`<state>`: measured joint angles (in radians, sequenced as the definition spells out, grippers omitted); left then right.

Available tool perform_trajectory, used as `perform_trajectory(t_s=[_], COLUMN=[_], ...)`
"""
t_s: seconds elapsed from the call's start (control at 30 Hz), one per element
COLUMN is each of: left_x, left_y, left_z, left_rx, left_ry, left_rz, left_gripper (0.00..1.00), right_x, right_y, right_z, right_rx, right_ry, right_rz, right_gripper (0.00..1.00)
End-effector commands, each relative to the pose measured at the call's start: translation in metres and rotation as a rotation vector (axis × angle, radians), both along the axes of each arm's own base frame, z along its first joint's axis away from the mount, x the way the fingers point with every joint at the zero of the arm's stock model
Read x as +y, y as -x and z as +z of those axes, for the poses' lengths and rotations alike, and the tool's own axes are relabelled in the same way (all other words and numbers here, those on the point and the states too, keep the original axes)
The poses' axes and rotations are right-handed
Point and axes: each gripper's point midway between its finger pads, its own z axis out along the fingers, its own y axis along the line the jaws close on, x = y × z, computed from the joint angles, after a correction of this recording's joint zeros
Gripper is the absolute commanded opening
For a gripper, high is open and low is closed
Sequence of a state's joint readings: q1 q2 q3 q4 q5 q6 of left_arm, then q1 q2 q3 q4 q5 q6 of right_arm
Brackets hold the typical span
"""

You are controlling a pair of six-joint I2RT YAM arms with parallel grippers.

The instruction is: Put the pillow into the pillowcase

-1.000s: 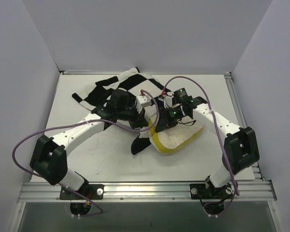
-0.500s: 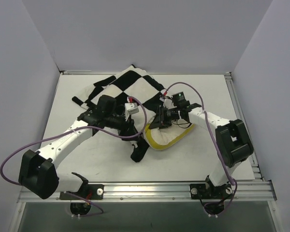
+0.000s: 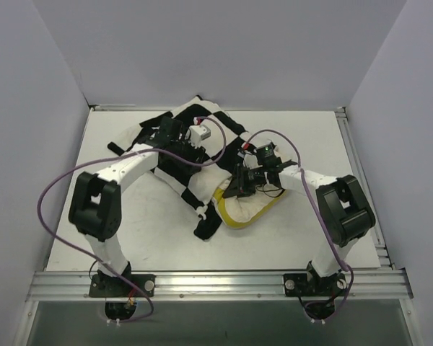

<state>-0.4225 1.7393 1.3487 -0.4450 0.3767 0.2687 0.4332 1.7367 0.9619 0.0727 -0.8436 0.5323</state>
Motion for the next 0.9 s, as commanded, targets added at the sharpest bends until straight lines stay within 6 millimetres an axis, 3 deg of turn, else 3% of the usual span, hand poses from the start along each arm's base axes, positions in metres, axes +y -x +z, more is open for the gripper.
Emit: perform_trajectory(t_s=[0.0,0.03,0.07,0.17,0.2,0.27,0.3,0.33,0.4,0.43,0.5,0.6,0.63,0.67,0.7,0.73,0.77,0.8,0.83,0.87], left_x=[-0.005,-0.015,-0.03,-0.072,-0.09,-0.109,-0.125,-0.13,-0.137,-0.132,-0.122,-0.084,-0.075,-0.059,-0.051,-0.042,-0.03,-0.026,-0.019,-0.011], left_y=[-0.023,-0.018,-0.008,0.033,0.053,0.086,0.113,0.128,0.149,0.159,0.157,0.134,0.122,0.101,0.093,0.084,0.076,0.078,0.088,0.097], left_z=[-0.002,-0.006,0.001,0.042,0.058,0.094,0.111,0.13,0.149,0.145,0.14,0.092,0.083,0.081,0.081,0.09,0.097,0.102,0.119,0.118], left_rx=[-0.023,0.009,0.039,0.078,0.08,0.076,0.117,0.118,0.167,0.22,0.263,0.312,0.302,0.267,0.232,0.185,0.111,0.063,-0.026,-0.101], left_ry=[-0.013,0.011,0.079,0.242,0.278,0.361,0.426,0.467,0.549,0.567,0.604,0.559,0.54,0.532,0.514,0.511,0.48,0.458,0.441,0.385], left_rz=[-0.017,-0.051,-0.119,-0.303,-0.364,-0.461,-0.524,-0.557,-0.583,-0.559,-0.502,-0.35,-0.302,-0.241,-0.228,-0.211,-0.215,-0.238,-0.273,-0.332], left_gripper=[0.59,0.45,0.24,0.0,0.0,0.0,0.0,0.0,0.05,0.05,0.06,0.07,0.12,0.16,0.22,0.41,0.46,0.49,0.53,0.56], right_x=[0.0,0.0,0.002,0.01,0.015,0.02,0.024,0.028,0.032,0.032,0.031,0.029,0.03,0.03,0.031,0.032,0.033,0.033,0.033,0.035], right_y=[0.0,0.0,0.001,-0.005,-0.007,-0.014,-0.016,-0.023,-0.028,-0.033,-0.035,-0.035,-0.034,-0.033,-0.034,-0.035,-0.038,-0.042,-0.045,-0.049], right_z=[0.016,0.017,0.018,0.025,0.028,0.035,0.037,0.046,0.057,0.064,0.081,0.092,0.093,0.091,0.092,0.093,0.1,0.106,0.113,0.122], right_rx=[-0.074,-0.081,-0.083,-0.099,-0.107,-0.117,-0.119,-0.138,-0.13,-0.148,-0.148,-0.165,-0.163,-0.154,-0.149,-0.141,-0.152,-0.157,-0.16,-0.166], right_ry=[-0.008,-0.009,-0.014,-0.026,-0.032,-0.051,-0.059,-0.078,-0.109,-0.127,-0.17,-0.199,-0.209,-0.208,-0.214,-0.222,-0.232,-0.242,-0.256,-0.277], right_rz=[0.016,0.023,0.031,0.044,0.049,0.037,0.036,0.029,0.001,-0.015,-0.054,-0.072,-0.069,-0.068,-0.068,-0.071,-0.07,-0.075,-0.079,-0.075], right_gripper=[0.0,0.0,0.0,0.0,0.0,0.0,0.0,0.0,0.0,0.0,0.0,0.0,0.0,0.0,0.0,0.0,0.0,0.0,0.0,0.0])
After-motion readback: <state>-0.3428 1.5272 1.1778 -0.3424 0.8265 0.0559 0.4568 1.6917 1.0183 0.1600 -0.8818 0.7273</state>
